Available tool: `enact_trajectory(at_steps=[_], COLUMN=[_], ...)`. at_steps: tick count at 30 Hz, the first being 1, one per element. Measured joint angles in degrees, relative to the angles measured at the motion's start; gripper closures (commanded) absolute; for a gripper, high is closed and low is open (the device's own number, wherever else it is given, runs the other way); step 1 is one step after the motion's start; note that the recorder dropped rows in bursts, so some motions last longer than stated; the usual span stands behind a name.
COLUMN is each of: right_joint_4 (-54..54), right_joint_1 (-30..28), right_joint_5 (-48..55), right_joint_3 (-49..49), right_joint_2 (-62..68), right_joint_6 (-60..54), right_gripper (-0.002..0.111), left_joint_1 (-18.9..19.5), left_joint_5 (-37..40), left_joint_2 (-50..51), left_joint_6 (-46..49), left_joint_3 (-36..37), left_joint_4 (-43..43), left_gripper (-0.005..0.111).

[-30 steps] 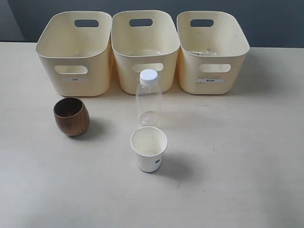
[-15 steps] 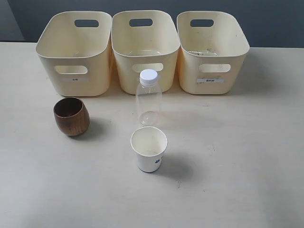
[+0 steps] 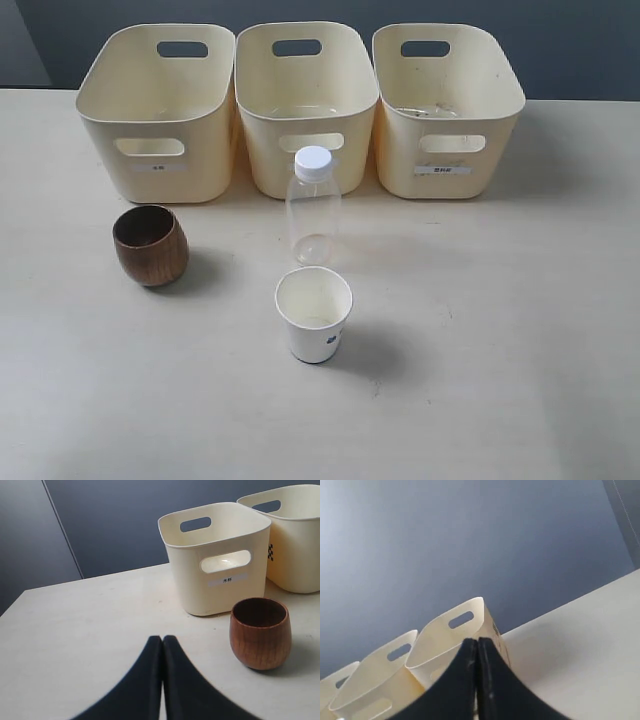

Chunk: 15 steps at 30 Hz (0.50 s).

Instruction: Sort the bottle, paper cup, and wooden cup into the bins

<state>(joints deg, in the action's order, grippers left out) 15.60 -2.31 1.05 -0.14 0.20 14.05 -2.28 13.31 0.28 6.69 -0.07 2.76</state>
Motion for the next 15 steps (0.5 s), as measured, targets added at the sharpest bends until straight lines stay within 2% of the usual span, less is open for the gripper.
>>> enact_trajectory(at_steps=[9, 15], right_joint_4=[7.9, 10.4], right_joint_1=[0.0, 0.5], right_joint_5=[-3.8, 3.0], right_joint_3=[0.0, -0.1], right_joint_2=[0.0, 0.0], right_joint_6=[0.1, -2.0], right_gripper=[0.109, 0.109], left_joint_1=[0.0, 0.0], left_joint_5=[0.0, 0.0], left_joint_2=[0.0, 0.0], left_joint_6=[0.0, 0.0], left_joint_3=[0.0, 0.0], left_joint_4=[0.0, 0.0], left_gripper=[0.107, 0.107])
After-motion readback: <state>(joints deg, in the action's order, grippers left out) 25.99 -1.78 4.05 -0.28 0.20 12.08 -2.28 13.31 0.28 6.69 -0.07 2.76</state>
